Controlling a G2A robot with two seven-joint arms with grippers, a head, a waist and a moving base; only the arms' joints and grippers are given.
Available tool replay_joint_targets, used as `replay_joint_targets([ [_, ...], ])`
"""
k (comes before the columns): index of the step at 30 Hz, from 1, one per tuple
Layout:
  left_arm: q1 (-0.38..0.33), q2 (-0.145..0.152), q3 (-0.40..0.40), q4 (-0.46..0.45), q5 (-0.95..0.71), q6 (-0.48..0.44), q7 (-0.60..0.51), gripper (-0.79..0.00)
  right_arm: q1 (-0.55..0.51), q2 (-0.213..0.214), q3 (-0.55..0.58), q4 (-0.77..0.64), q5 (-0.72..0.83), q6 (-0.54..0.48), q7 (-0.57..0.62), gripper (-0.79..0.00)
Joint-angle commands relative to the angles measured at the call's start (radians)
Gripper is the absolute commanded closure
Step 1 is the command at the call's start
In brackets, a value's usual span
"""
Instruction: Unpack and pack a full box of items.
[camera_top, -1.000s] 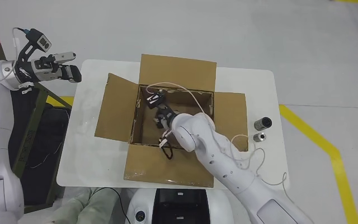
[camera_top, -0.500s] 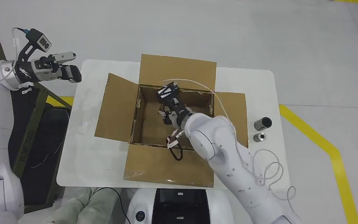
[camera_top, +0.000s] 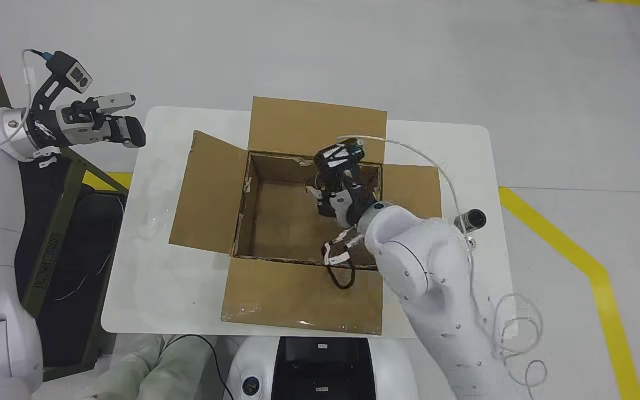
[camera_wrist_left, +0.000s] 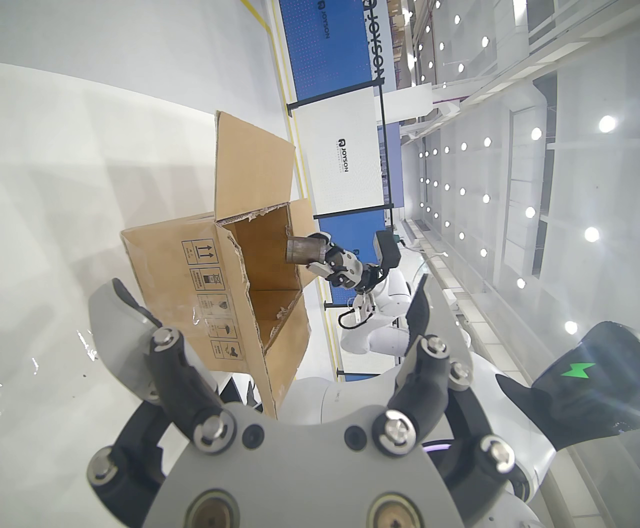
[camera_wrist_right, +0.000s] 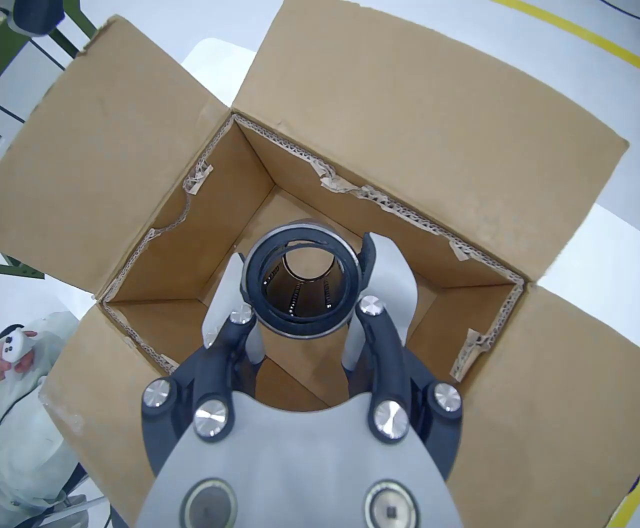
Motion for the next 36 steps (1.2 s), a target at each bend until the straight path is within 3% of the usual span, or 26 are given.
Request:
replay_joint_targets([
  [1,0.0,0.0,0.0,0.0,0.0,0.0,0.0,-0.785,-0.017,0.004,0.025,-0.026,0.009,-0.004,-0.001,0.0],
  [19,0.0,0.0,0.0,0.0,0.0,0.0,0.0,-0.785,-0.293,0.051,0.292,-0.324,0.059,-0.028,-0.027,0.0],
  [36,0.0,0.0,0.0,0.0,0.0,0.0,0.0,-0.785,-0.463,0.081,0.605,-0.324,0.152,-0.048,-0.175,0.0],
])
